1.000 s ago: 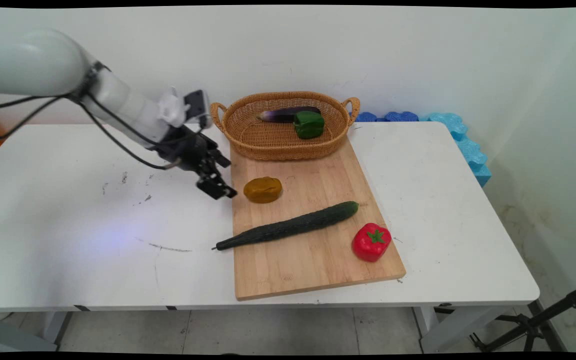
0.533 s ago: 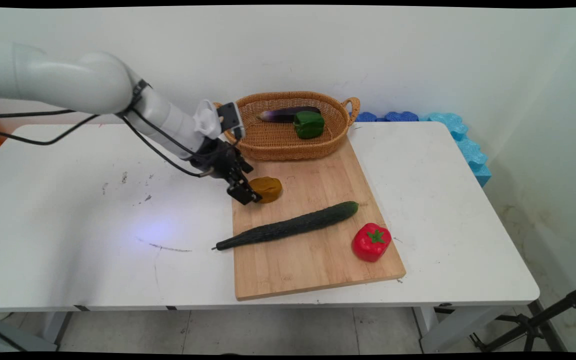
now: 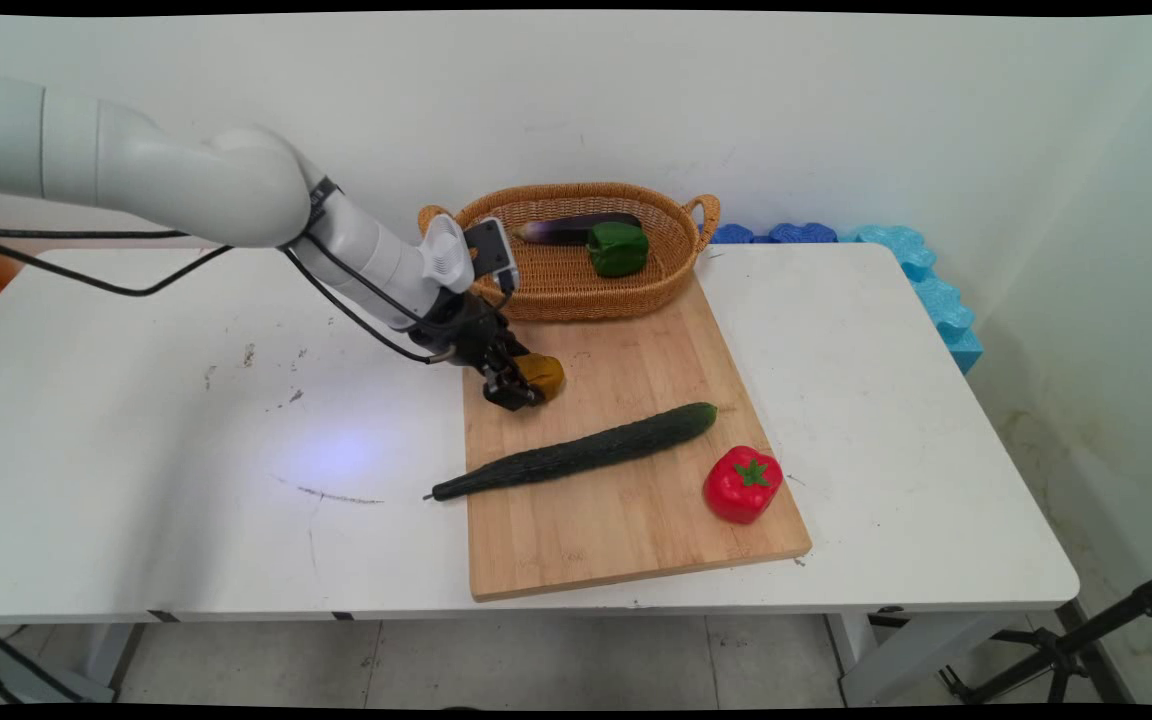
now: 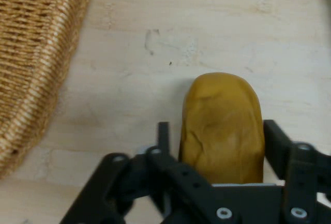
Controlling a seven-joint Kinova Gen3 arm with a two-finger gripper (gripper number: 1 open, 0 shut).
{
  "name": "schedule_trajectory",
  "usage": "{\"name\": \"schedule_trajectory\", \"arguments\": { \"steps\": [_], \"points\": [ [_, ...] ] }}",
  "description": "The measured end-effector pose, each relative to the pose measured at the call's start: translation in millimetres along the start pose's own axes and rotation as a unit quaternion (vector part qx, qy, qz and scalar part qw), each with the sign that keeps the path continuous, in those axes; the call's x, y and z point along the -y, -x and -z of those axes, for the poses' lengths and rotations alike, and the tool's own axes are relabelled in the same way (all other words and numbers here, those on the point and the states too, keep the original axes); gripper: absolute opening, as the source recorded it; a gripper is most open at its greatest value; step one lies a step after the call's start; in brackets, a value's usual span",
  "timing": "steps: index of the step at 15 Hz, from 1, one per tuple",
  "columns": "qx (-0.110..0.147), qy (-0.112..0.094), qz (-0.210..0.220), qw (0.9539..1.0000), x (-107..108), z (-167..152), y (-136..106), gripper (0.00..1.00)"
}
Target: Pick up the potato from the cutting board, then place the picked object in the vegetable basket
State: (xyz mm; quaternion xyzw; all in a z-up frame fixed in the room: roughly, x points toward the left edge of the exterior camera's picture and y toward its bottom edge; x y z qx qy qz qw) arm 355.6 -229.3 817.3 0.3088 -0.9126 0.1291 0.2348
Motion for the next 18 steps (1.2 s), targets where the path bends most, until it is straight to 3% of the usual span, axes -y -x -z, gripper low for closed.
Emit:
{"name": "schedule_trajectory", "arguments": {
  "steps": [8, 18],
  "points": [
    [-0.001, 0.000, -0.021, 0.9998, -2.4, -1.2, -10.8, 0.00],
    [-0.030, -0.007, -0.072, 0.9969, 18.7, 31.8, -64.3, 0.00]
  ]
}}
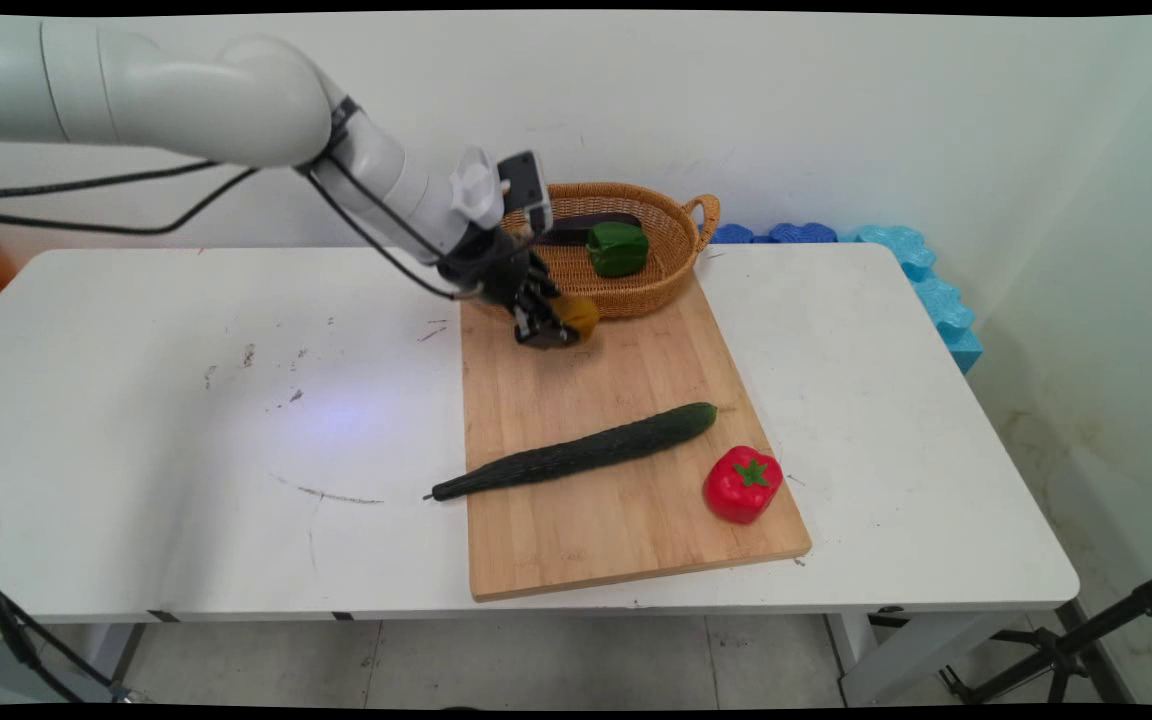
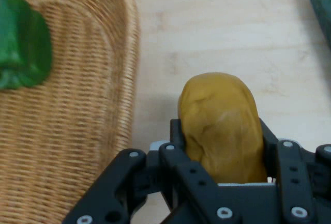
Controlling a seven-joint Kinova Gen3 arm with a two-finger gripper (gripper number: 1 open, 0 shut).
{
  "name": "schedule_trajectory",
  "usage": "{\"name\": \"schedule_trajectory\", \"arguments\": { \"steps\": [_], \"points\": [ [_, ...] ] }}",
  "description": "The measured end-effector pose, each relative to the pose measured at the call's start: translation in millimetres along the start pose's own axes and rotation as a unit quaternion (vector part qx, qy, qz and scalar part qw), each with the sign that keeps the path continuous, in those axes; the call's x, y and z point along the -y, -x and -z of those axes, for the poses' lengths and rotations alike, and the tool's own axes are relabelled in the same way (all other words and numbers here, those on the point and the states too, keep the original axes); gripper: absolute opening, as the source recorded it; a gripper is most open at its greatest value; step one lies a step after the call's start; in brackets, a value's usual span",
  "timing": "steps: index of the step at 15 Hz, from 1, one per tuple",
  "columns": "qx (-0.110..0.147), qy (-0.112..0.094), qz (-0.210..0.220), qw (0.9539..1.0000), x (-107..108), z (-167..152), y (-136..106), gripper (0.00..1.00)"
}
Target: Place the picked object in the vegetable basket
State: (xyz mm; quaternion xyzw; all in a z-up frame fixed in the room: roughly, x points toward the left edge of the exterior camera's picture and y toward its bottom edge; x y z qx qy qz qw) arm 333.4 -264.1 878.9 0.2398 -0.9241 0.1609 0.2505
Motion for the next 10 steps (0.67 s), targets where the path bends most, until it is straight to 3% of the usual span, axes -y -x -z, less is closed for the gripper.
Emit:
{"name": "schedule_trajectory", "arguments": {
  "steps": [5, 10],
  "points": [
    [-0.009, -0.017, -0.025, 0.9995, 34.2, 17.5, -21.0, 0.00],
    [-0.005, -0.039, -0.038, 0.9985, 75.6, 22.0, -25.5, 0.00]
  ]
}}
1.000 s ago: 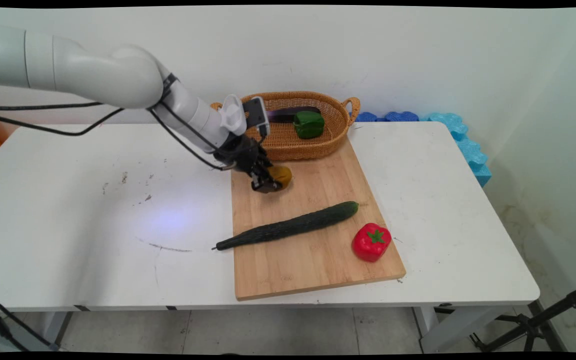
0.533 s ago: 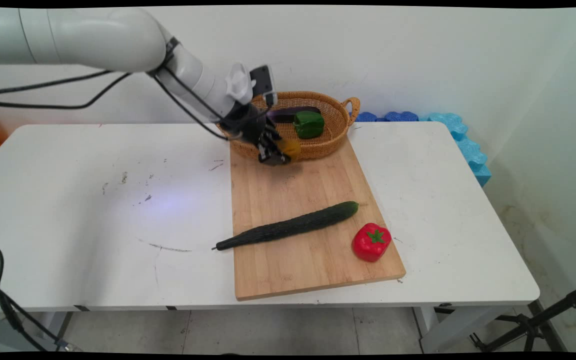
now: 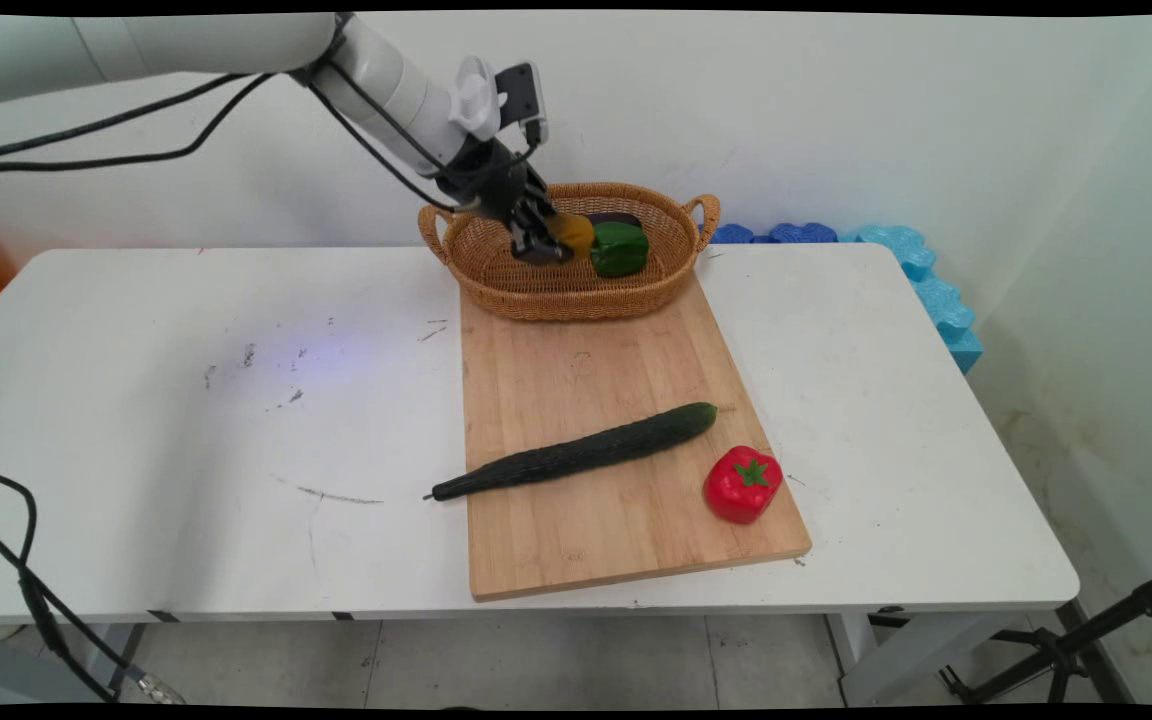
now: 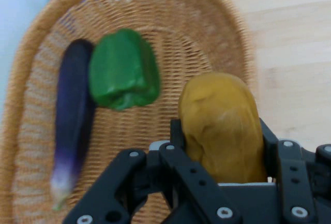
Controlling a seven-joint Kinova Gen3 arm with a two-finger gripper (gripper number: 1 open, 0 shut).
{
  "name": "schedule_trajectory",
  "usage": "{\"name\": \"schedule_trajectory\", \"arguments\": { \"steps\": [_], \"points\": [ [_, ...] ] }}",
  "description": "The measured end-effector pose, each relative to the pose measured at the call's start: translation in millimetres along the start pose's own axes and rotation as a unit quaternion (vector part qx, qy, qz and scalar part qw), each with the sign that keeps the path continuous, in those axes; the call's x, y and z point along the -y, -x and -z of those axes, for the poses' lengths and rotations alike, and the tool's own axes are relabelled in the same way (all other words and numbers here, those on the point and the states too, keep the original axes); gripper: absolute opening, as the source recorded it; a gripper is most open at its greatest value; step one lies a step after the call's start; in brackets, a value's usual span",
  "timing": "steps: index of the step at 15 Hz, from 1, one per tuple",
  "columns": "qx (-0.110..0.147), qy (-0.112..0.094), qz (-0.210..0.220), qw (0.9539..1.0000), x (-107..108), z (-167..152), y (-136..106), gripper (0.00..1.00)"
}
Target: Place the picked object in the vegetable basket
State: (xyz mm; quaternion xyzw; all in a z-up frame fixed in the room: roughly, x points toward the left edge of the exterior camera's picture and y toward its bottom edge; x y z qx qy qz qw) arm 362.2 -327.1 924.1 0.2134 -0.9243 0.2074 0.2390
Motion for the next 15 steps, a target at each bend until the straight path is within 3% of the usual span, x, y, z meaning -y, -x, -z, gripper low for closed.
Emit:
{"name": "schedule_trajectory", "arguments": {
  "steps": [6, 15],
  "points": [
    [0.016, -0.012, -0.010, 0.9998, 44.3, -23.9, 14.8, 0.00],
    [0.032, 0.012, -0.013, 0.9993, 78.0, -87.7, 42.6, 0.00]
  ]
}}
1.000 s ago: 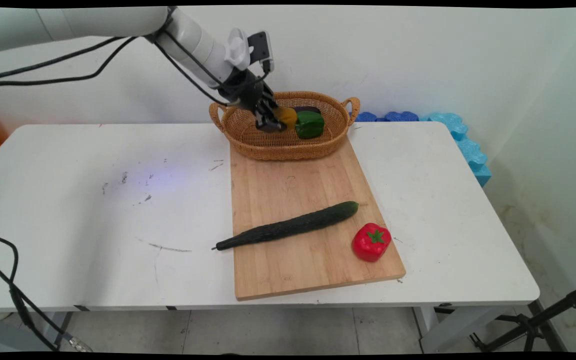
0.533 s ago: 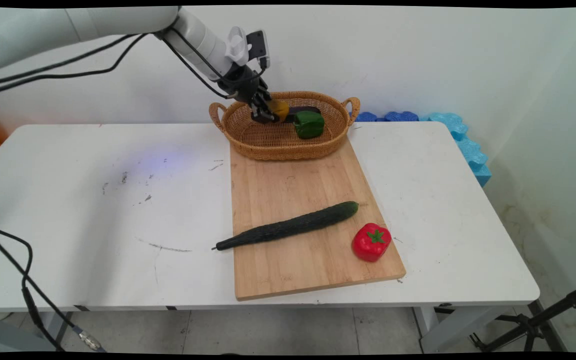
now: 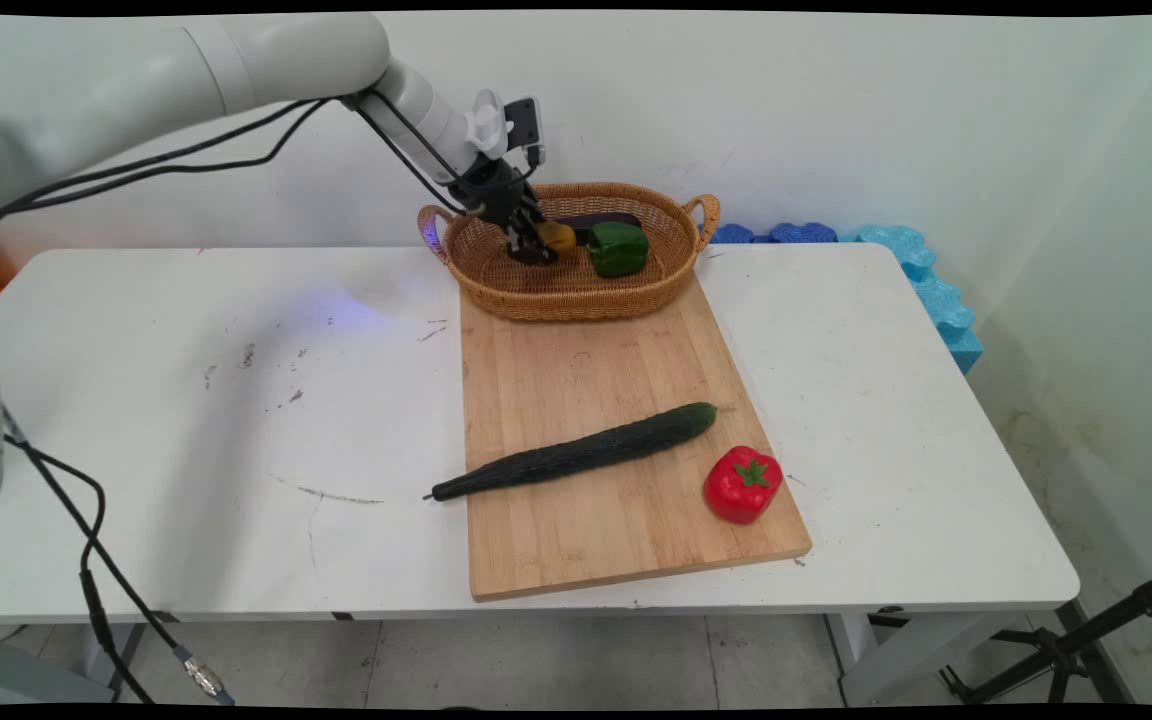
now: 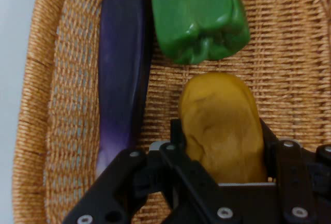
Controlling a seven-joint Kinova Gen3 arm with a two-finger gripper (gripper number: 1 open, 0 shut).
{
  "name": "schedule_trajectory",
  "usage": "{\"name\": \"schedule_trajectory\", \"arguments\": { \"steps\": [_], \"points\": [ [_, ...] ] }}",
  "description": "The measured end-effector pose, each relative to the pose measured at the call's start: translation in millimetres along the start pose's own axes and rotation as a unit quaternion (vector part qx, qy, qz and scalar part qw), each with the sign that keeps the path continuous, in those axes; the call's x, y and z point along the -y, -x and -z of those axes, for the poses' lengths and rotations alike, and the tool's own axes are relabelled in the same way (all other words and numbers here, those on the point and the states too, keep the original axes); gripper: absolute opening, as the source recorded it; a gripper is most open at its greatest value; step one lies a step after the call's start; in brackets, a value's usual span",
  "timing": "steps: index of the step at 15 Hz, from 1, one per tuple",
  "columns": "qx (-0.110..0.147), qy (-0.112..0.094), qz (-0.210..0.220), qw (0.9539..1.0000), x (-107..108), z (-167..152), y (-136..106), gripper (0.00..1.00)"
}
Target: Place the picked object in the vegetable basket
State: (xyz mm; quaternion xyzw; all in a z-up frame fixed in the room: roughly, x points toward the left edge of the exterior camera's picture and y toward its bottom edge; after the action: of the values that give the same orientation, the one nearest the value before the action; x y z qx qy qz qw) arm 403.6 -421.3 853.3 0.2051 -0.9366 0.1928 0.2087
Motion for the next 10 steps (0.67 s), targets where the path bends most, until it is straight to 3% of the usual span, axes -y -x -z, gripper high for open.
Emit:
{"name": "schedule_trajectory", "arguments": {
  "steps": [6, 7, 10],
  "points": [
    [-0.001, 0.011, 0.008, 0.9999, 12.6, -29.4, 7.0, 0.00],
    [-0.002, 0.013, 0.010, 0.9999, 14.0, -32.7, 7.5, 1.00],
    [-0.004, 0.016, 0.012, 0.9998, 17.1, -37.7, 8.3, 1.00]
  ]
}}
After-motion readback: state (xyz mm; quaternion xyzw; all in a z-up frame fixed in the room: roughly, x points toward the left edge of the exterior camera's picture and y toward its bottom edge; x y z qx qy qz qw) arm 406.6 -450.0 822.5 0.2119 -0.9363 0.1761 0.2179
